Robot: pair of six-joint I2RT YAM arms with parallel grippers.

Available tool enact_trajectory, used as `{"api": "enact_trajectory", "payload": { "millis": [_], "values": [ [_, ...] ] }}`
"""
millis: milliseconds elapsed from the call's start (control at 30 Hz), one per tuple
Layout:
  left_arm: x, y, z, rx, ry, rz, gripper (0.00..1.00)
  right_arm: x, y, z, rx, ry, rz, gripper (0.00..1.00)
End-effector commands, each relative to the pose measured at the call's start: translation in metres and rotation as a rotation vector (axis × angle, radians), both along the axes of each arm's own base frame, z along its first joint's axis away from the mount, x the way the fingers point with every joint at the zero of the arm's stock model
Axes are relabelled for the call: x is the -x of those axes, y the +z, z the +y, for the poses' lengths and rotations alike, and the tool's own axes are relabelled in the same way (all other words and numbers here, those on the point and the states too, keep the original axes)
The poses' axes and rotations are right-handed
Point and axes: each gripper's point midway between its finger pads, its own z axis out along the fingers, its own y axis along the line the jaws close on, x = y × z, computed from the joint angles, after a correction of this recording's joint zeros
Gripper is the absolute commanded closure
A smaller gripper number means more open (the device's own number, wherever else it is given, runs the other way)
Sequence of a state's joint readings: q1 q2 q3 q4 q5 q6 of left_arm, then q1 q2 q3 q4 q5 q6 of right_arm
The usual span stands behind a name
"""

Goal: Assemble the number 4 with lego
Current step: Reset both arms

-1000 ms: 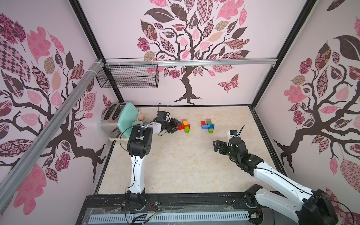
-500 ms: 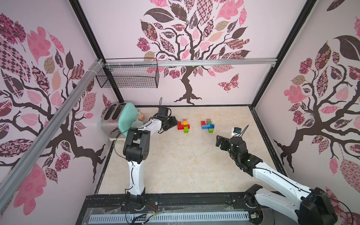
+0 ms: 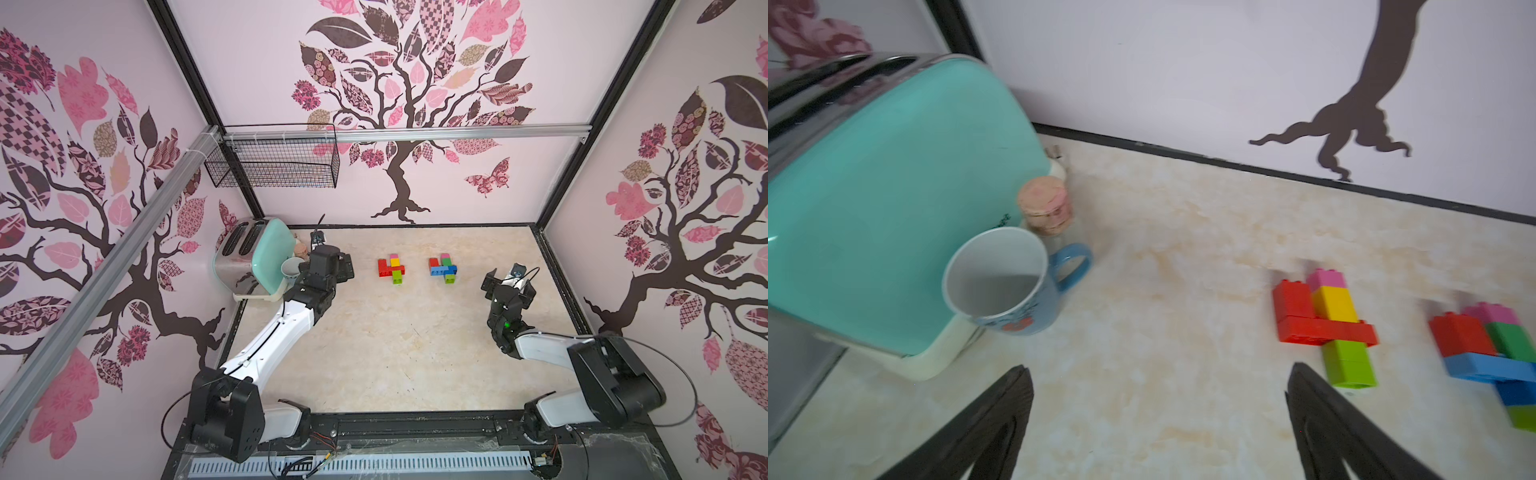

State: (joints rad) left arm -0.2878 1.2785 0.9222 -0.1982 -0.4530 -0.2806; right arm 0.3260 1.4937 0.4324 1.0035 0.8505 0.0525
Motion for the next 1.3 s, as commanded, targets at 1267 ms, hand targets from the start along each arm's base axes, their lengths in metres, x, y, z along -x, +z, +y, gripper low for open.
{"api": "enact_trajectory", "payload": {
  "millis": [1267],
  "values": [
    [-0.003, -0.106, 0.039, -0.078, -0.227, -0.179, 0.02, 0.000, -0.049, -0.009, -0.112, 0.367, 0.017, 0.01]
  ]
}}
